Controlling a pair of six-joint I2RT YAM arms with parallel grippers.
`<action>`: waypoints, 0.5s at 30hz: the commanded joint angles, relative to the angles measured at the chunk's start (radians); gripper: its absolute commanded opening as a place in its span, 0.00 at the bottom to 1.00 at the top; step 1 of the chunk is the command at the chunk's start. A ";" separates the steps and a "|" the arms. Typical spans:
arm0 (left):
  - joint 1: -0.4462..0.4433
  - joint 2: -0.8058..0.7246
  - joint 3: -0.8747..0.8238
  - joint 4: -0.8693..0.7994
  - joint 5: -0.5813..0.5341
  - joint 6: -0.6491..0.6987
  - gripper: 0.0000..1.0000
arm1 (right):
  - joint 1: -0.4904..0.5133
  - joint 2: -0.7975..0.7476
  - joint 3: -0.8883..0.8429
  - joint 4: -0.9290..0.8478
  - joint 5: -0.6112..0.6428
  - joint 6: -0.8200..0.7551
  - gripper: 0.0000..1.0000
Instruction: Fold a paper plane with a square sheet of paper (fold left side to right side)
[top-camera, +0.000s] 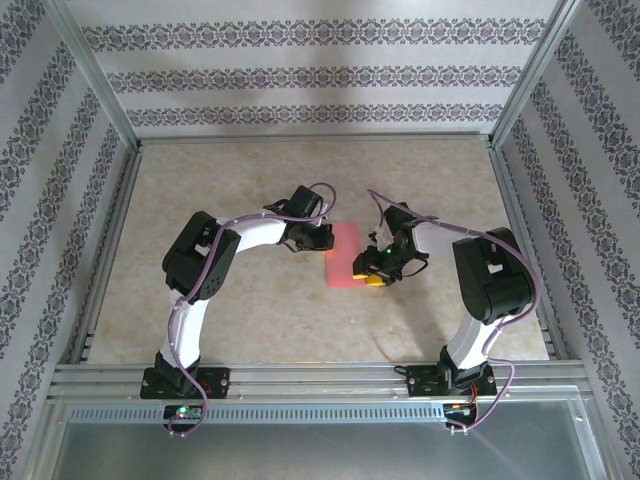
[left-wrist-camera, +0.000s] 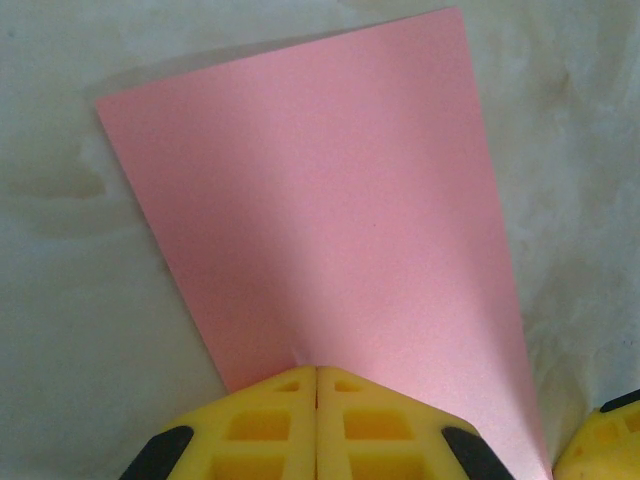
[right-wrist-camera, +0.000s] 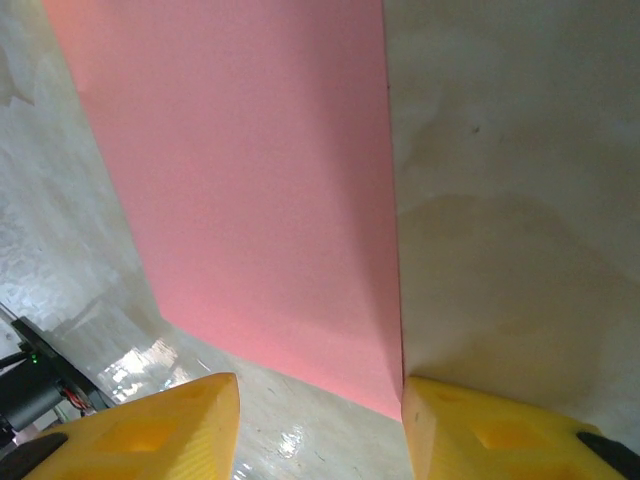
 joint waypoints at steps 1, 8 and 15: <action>-0.004 0.028 -0.005 -0.083 -0.021 0.013 0.07 | 0.037 0.049 0.016 0.134 -0.103 0.030 0.49; -0.005 0.027 -0.006 -0.084 -0.019 0.016 0.07 | 0.017 0.040 0.045 0.130 -0.106 0.033 0.48; -0.005 0.029 -0.005 -0.084 -0.021 0.017 0.07 | -0.001 0.009 0.041 0.100 -0.094 0.015 0.48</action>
